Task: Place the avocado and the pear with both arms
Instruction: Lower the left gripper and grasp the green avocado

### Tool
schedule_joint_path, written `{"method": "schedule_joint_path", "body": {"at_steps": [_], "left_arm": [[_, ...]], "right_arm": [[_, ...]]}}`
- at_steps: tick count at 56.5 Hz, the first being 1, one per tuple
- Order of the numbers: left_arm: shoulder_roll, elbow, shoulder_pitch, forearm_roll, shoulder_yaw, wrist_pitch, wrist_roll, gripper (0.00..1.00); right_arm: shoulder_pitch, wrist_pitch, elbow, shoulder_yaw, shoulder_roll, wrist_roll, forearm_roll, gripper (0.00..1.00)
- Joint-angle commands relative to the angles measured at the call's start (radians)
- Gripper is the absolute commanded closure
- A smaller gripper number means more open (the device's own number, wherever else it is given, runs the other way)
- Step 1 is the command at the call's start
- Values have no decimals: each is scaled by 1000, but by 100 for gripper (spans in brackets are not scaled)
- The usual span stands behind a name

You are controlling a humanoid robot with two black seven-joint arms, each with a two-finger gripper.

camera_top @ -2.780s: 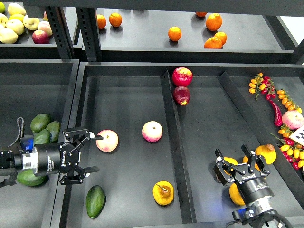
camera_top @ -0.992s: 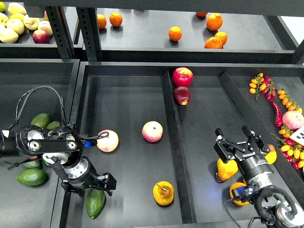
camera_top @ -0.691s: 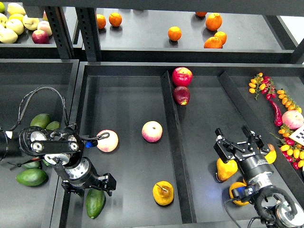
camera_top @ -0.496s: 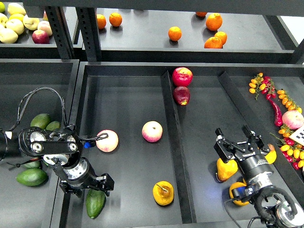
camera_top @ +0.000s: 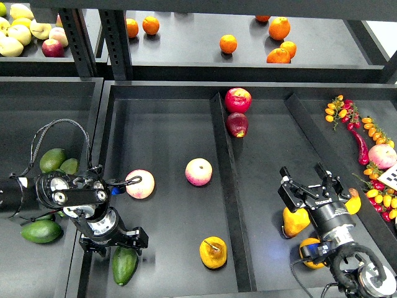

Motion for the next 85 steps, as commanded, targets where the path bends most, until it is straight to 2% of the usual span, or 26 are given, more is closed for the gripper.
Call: {"method": "schedule_joint_path", "body": {"at_steps": [1, 19, 41, 47, 48, 51, 61, 78, 85], "left_arm": [[-6, 11, 13, 0, -5, 0, 0, 1], [-9, 11, 31, -9, -2, 0, 0, 6], [-18, 20, 44, -25, -6, 0, 0, 22], [-20, 22, 44, -32, -11, 0, 0, 31], [-20, 23, 44, -35, -14, 0, 0, 36], [-22, 31, 44, -45, -15, 0, 0, 43], [-22, 43, 45, -88, -15, 0, 0, 59], [-31, 42, 38, -107, -17, 0, 0, 72], [-29, 42, 11, -131, -18, 0, 0, 73]], "right_arm": [[0, 0, 0, 0, 0, 0, 0, 0], [-3, 0, 0, 0, 0, 0, 0, 0], [-6, 2, 0, 0, 3, 0, 0, 0], [-6, 2, 0, 0, 3, 0, 0, 0], [-6, 2, 0, 0, 3, 0, 0, 0], [-6, 2, 0, -2, 3, 0, 0, 0], [-8, 2, 0, 0, 5, 0, 0, 0], [-9, 2, 0, 0, 11, 0, 0, 0], [-11, 2, 0, -2, 11, 0, 0, 0]]}}
